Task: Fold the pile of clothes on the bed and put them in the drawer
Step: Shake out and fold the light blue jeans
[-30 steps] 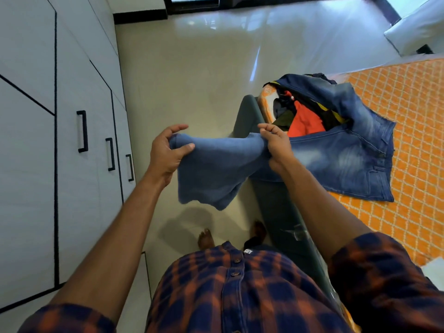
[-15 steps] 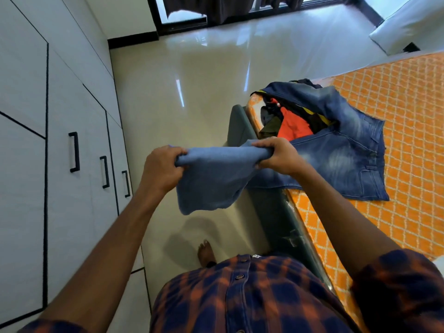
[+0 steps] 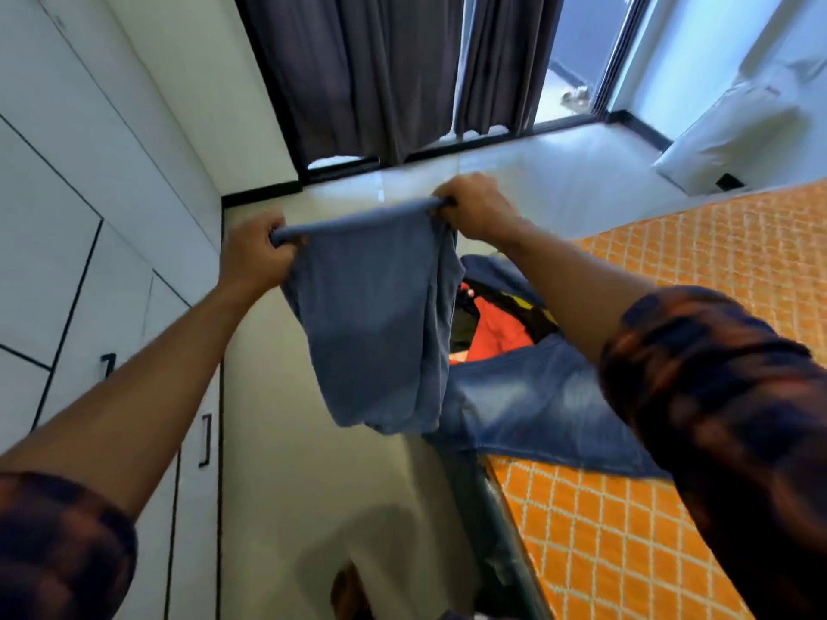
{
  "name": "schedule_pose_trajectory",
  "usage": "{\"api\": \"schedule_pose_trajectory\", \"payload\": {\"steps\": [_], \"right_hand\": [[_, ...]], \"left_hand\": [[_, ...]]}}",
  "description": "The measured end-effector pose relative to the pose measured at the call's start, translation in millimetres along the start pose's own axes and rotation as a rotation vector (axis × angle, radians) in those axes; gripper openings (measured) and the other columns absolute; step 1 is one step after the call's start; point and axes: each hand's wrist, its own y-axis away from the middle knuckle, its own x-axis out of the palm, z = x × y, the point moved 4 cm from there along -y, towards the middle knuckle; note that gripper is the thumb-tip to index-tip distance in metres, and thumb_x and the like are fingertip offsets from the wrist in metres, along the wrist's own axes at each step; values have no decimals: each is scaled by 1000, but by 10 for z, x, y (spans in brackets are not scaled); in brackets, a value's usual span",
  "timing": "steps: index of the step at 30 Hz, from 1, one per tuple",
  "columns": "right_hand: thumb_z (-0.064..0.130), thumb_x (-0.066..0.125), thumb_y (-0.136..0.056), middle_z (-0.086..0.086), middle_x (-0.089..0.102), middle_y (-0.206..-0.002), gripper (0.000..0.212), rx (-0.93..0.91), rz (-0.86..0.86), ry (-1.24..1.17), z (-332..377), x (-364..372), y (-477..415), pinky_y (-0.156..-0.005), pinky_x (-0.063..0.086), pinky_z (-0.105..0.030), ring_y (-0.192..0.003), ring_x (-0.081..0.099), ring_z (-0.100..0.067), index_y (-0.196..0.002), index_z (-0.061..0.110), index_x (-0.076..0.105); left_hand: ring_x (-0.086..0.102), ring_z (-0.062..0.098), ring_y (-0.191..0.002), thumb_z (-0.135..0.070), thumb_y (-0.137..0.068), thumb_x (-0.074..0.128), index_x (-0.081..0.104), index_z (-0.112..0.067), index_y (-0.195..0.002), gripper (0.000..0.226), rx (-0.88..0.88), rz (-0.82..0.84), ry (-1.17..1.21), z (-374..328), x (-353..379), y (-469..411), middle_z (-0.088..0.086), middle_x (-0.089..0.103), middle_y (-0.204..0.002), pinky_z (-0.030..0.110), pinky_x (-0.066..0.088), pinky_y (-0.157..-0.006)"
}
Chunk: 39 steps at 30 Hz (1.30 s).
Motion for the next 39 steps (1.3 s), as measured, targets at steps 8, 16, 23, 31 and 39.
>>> {"api": "schedule_pose_trajectory", "payload": {"steps": [8,16,23,31,39], "right_hand": [[12,62,-84,-8,75,-105,36,-40,-437,-164,-916,-1572,380,-86,48,-23,-99,68,-22,-116,17,78],[5,71,-82,-10,71,-88,24,190,-349,-238,-2337,-881,2648,-72,46,-27,-74,62,-14,-105,7,79],[-10,73,-71,-19,71,-92,28,734,242,-109,-2905,635,4898,-76,48,-39,-92,67,-41,-93,6,82],[20,55,-72,-10,68,-95,34,837,270,-40,-2867,1067,4513,-68,52,-37,-92,62,-38,-98,20,76],[17,52,-91,-7,65,-109,26,884,-69,-151,-3755,1925,2557,-76,45,-38,-106,56,-32,-109,21,71]], "left_hand": [[44,9,-61,-12,-86,63,47,-15,-71,22,381,-275,190,-1679,-172,-100,-1,48,-64,16,31,-53],[63,20,-68,-14,-76,72,57,-17,-78,15,380,130,333,-2388,1591,1408,2,68,-73,37,46,-56],[53,24,-59,-31,-75,65,40,-19,-63,31,194,945,301,-2234,3190,3355,1,45,-58,43,45,-54],[37,1,-54,-10,-88,72,46,-16,-70,32,-80,1046,397,-1878,3709,2922,-2,40,-64,26,32,-56],[37,6,-60,-22,-92,63,43,-22,-70,29,-286,740,384,-1253,4904,1137,-6,40,-66,24,34,-57]]}}
